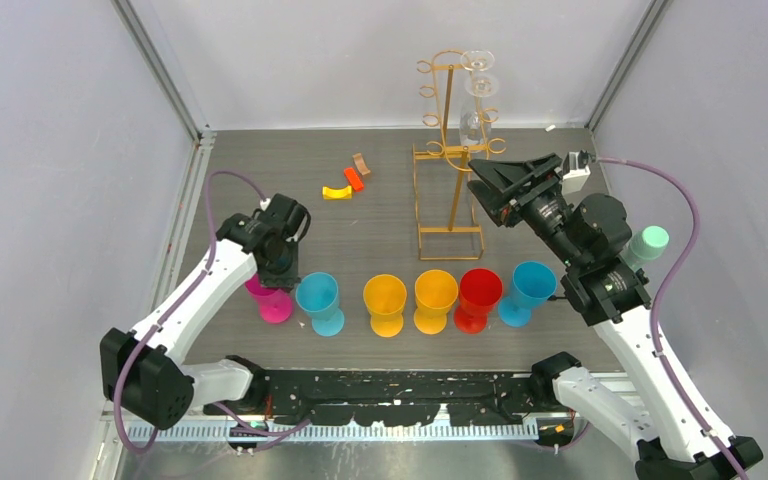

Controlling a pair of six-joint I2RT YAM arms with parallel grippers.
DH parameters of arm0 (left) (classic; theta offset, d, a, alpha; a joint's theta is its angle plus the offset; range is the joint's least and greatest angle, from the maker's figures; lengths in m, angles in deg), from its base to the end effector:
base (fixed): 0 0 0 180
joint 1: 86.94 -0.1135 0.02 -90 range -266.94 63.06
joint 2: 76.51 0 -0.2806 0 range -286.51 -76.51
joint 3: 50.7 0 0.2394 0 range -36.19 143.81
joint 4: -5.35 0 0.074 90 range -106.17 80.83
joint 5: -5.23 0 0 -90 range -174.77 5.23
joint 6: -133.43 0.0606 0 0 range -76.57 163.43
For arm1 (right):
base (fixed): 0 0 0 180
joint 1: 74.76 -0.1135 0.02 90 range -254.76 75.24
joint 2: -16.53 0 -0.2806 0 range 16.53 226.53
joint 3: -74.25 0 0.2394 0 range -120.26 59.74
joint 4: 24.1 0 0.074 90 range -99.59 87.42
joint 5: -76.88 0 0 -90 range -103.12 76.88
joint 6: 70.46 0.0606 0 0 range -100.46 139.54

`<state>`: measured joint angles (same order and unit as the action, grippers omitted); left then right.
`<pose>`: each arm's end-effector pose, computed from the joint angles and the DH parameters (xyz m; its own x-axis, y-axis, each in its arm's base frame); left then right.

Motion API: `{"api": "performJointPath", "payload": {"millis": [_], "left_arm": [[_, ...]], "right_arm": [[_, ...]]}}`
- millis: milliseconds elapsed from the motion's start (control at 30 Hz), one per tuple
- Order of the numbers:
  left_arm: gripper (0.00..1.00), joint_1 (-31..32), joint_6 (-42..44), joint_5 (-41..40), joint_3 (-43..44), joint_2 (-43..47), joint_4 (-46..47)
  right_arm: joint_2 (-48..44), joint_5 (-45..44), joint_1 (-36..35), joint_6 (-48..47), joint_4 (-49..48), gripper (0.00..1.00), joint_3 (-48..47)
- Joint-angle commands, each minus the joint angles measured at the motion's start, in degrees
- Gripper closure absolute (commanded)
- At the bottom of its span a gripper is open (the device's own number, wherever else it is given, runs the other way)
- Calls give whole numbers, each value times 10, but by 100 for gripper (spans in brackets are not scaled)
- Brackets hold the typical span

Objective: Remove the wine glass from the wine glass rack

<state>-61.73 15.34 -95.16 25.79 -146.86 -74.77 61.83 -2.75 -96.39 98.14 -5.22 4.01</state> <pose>0.1861 -0.0755 0.2749 -0.9432 -0.0678 -0.3251 -0.0796 0.9966 0.0230 0.1564 0.0738 0.4280 -0.4992 0.8394 -0.2152 -0.2008 0.1295 0.9710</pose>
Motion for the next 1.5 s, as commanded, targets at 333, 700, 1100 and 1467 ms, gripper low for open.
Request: {"api": "performJointPath", "payload": {"millis": [333, 700, 1100, 1467], "left_arm": [[76, -1, -27, -6, -20, 13, -26], [62, -1, -13, -32, 62, 49, -72], [42, -1, 1, -61, 163, 131, -43], [0, -1, 31, 45, 94, 258, 158]], "right_arm": [[-4, 1, 1, 4, -31, 35, -8], [-8, -9, 1, -13, -15, 35, -20], [31, -111, 1, -194, 119, 30, -138], [246, -220, 27, -436, 240, 15, -377]]}}
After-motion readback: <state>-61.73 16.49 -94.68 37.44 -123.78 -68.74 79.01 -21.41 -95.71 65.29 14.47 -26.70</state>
